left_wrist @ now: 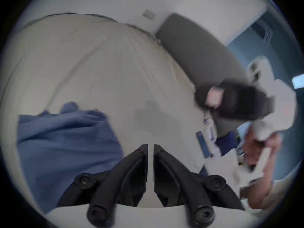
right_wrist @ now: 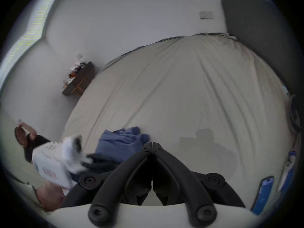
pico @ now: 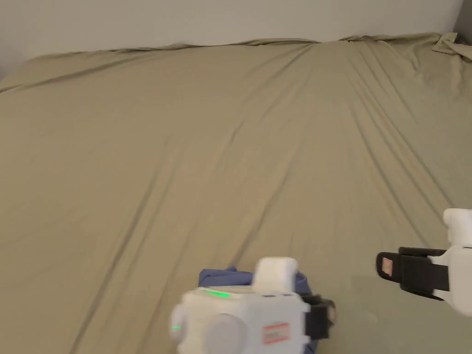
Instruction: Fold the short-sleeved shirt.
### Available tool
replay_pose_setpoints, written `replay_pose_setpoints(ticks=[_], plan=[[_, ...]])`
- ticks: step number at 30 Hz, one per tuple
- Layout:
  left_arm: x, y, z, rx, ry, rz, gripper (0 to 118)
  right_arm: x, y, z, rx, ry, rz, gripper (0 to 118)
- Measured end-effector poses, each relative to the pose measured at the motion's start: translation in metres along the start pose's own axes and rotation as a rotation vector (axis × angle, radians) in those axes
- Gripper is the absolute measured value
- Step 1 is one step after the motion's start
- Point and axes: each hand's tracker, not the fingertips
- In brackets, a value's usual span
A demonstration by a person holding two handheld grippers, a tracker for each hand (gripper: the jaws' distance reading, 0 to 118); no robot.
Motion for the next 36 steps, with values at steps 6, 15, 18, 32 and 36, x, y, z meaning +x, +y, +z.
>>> replay_pose_setpoints(ticks=[6,15,18,32,36], plan=[[-0.103,-0.004,0.107,0.093,0.161,0.182,6,-0.011,-0.017,-0.090,-0.186,0.317,-0.122,2],[-0.155,-0.018,0.090,0.091,0.106,0.308,118,0.015,-0.044,-0.176,-0.384,0.138,-0.215,2],[-0.149,-0.021,0.066,0.032,0.030,0.305,118,0.015,-0.039,-0.169,-0.387,0.114,-0.168,2],[-0.153,-0.028,0.019,-0.031,-0.082,0.384,42,0.023,-0.042,-0.167,-0.387,0.155,-0.165,2],[-0.155,-0.027,0.025,-0.032,-0.098,0.416,42,0.013,-0.038,-0.163,-0.389,0.162,-0.127,2]])
